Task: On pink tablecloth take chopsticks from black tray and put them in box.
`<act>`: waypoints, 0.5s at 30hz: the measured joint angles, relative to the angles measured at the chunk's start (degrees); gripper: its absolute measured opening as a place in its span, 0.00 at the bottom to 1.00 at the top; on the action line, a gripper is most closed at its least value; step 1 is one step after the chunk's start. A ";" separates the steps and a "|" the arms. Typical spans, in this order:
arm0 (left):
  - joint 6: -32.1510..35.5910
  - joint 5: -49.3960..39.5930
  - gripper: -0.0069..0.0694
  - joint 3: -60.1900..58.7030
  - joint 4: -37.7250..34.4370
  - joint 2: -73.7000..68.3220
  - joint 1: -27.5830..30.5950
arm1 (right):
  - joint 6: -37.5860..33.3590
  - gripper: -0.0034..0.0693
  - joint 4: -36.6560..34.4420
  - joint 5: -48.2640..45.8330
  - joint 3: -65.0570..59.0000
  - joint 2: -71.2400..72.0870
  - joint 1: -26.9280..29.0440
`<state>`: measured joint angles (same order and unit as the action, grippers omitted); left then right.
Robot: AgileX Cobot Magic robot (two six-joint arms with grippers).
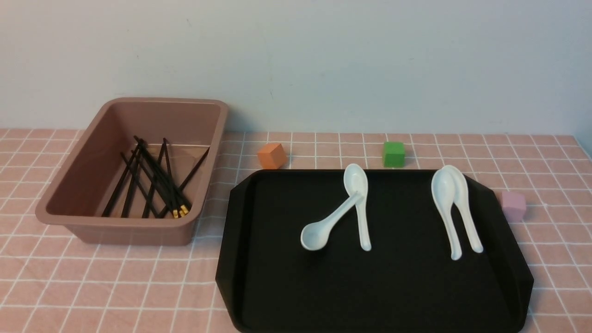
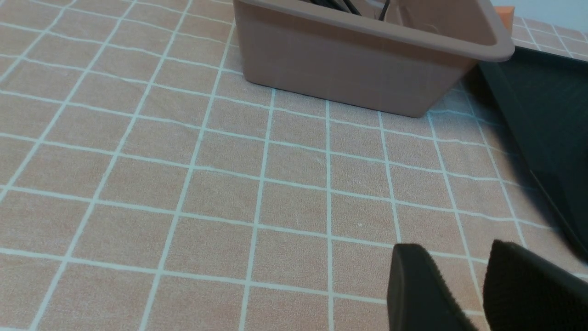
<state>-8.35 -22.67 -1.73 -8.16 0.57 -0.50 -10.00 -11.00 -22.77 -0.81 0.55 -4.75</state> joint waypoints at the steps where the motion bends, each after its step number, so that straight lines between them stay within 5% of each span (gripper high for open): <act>1: 0.00 0.00 0.40 0.00 0.00 0.00 0.00 | 0.00 0.08 0.00 0.00 0.00 0.00 0.00; 15: 0.00 0.00 0.40 0.00 0.00 0.00 0.00 | 0.00 0.10 0.00 0.00 0.00 0.00 0.00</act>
<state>-8.35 -22.67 -1.73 -8.16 0.57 -0.50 -10.00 -11.00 -22.77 -0.81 0.55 -4.75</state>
